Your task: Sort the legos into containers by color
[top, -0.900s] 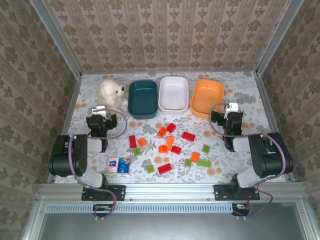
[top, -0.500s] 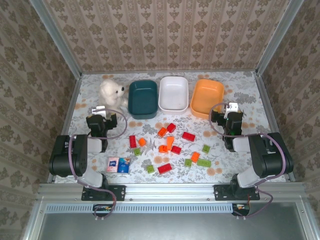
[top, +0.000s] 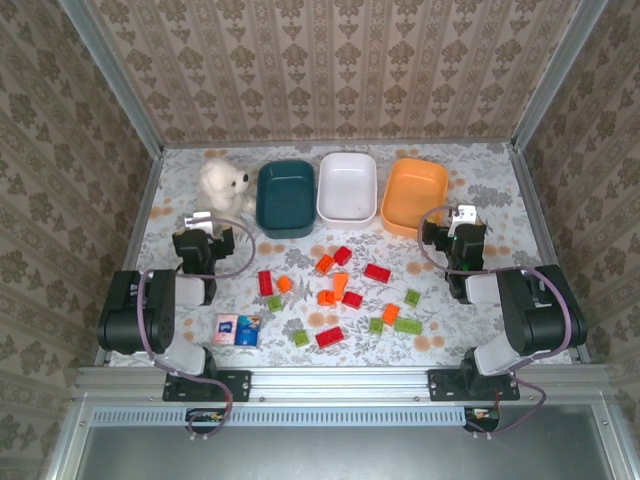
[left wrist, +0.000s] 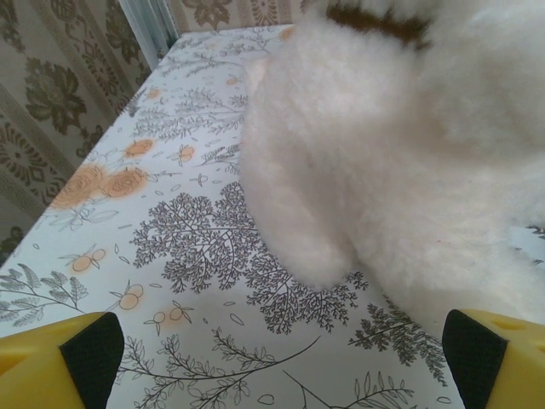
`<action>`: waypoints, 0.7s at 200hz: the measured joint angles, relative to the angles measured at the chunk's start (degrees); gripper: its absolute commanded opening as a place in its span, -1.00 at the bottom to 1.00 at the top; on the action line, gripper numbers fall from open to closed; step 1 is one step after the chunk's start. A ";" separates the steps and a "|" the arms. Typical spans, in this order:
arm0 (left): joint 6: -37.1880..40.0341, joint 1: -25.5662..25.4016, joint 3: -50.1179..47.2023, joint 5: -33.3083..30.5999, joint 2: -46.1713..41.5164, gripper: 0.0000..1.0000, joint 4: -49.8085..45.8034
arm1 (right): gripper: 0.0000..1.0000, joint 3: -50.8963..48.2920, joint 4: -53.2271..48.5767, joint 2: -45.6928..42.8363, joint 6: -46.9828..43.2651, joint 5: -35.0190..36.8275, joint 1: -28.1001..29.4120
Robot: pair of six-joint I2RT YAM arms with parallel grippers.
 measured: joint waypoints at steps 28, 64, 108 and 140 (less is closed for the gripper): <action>3.28 -8.90 0.11 -9.99 -11.15 1.00 -4.68 | 1.00 2.89 -12.15 -10.49 -0.68 4.35 2.95; 6.75 -19.54 6.49 -21.51 -26.67 1.00 -12.50 | 1.00 23.78 -34.80 -24.52 2.23 9.57 9.25; -16.98 -27.50 21.22 -25.70 -35.43 1.00 -40.98 | 0.99 50.93 -70.42 -25.83 25.24 7.39 6.01; -34.23 -25.81 29.68 -16.59 -38.38 1.00 -63.14 | 0.66 48.68 -90.38 -25.03 32.41 6.34 10.62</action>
